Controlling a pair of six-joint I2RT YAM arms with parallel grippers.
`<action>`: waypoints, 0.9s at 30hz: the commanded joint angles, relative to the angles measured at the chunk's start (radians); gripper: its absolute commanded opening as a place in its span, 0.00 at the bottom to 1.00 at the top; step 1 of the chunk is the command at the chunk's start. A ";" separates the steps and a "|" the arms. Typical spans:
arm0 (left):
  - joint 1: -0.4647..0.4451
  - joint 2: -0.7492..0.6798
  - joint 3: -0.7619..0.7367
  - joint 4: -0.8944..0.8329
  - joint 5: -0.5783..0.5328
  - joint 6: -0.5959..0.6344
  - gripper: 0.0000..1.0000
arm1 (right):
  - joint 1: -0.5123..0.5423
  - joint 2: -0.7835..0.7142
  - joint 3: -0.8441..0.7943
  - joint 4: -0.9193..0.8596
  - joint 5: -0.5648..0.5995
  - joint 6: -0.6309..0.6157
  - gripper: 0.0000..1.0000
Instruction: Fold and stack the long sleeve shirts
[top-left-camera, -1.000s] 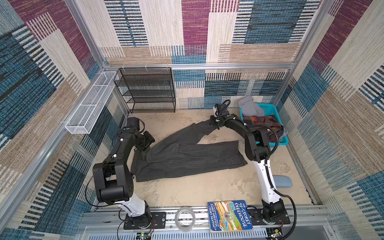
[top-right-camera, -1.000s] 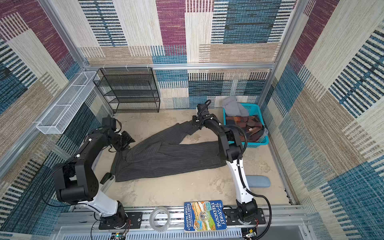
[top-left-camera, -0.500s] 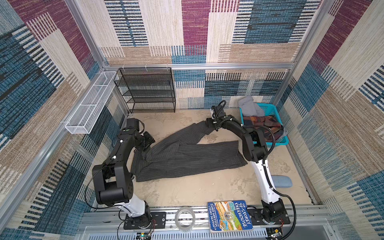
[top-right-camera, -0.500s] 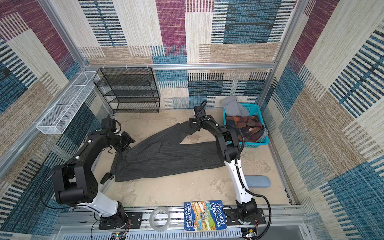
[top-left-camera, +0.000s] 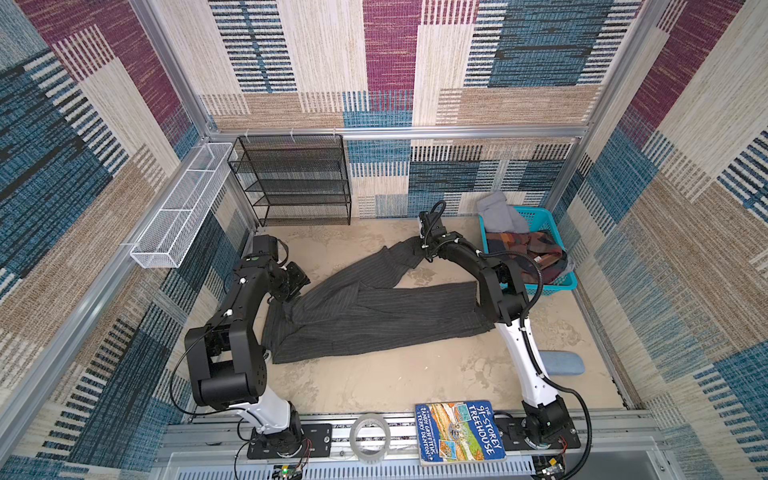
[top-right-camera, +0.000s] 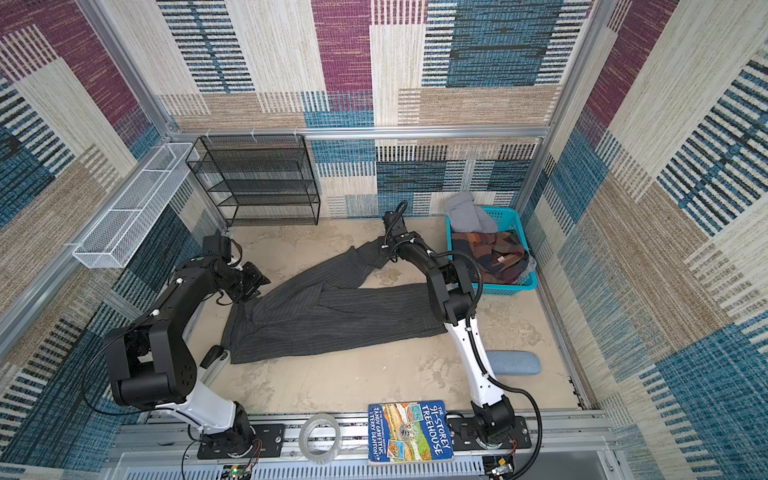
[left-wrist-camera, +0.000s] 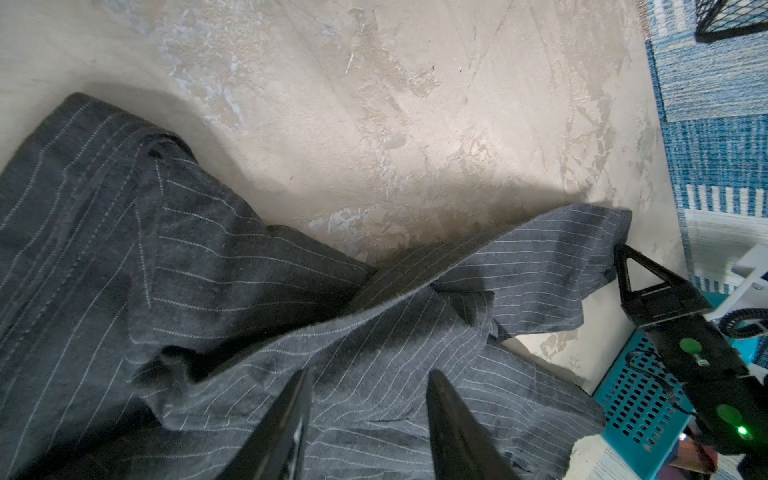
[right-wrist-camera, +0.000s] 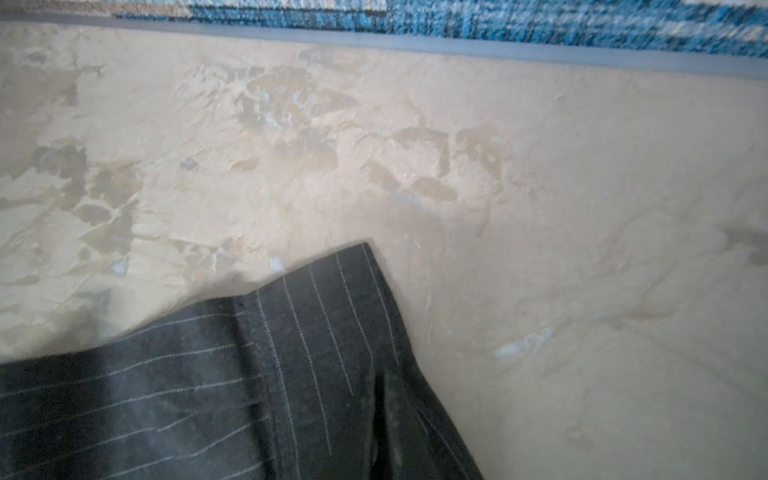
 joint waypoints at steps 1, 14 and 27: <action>0.003 0.002 0.008 -0.003 0.036 0.023 0.49 | 0.007 -0.085 -0.027 -0.038 -0.038 -0.009 0.04; -0.012 -0.078 -0.105 0.085 0.155 -0.024 0.49 | 0.043 -0.424 -0.209 0.002 -0.160 -0.048 0.00; -0.027 -0.189 -0.245 0.136 0.167 -0.079 0.49 | 0.075 -0.831 -0.630 0.188 -0.503 -0.183 0.00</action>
